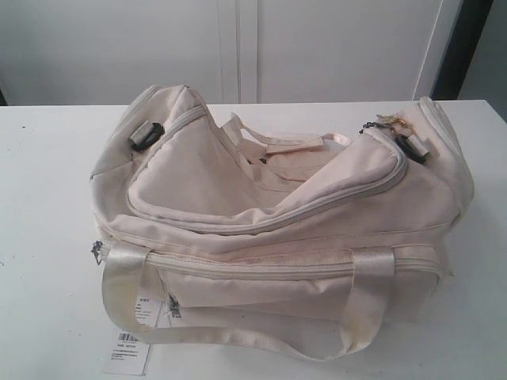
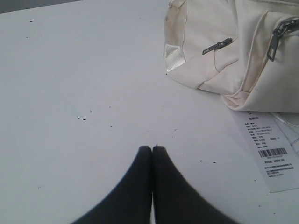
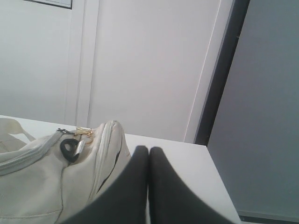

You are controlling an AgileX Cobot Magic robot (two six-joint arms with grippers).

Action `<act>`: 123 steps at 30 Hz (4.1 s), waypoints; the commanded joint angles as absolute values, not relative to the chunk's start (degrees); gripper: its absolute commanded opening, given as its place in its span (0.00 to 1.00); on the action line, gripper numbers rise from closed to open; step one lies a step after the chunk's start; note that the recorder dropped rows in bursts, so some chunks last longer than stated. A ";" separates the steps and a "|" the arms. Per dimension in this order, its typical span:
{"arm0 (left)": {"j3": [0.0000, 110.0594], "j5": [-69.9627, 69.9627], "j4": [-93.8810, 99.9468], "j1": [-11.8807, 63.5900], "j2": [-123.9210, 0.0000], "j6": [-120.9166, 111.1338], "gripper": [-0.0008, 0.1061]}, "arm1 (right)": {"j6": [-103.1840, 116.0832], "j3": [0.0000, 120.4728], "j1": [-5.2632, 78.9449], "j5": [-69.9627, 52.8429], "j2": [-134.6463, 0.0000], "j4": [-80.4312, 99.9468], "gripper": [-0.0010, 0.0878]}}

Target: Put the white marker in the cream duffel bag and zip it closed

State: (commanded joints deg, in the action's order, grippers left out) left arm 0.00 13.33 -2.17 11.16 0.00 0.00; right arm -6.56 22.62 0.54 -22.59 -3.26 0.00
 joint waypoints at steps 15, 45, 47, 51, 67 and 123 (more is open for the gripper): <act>0.00 13.33 -2.17 11.16 0.00 0.00 0.01 | -6.56 22.62 0.54 -22.59 -3.26 0.00 0.01; 0.00 13.33 -2.17 11.16 0.00 0.00 0.01 | -0.65 6.94 0.54 -18.79 0.00 0.00 0.01; 0.00 13.33 -2.17 11.16 0.00 0.00 0.01 | -0.65 5.52 0.54 -18.40 0.00 0.00 0.01; 0.00 13.33 -2.17 11.16 0.00 0.00 0.01 | -0.65 2.72 0.54 -16.77 0.00 0.00 0.01; 0.00 13.33 -2.17 11.16 0.00 0.00 0.01 | -0.65 0.00 0.54 -17.71 0.00 0.00 0.01; 0.00 13.33 -2.17 11.16 0.00 0.00 0.01 | -0.41 0.00 0.54 -19.17 0.00 0.00 0.01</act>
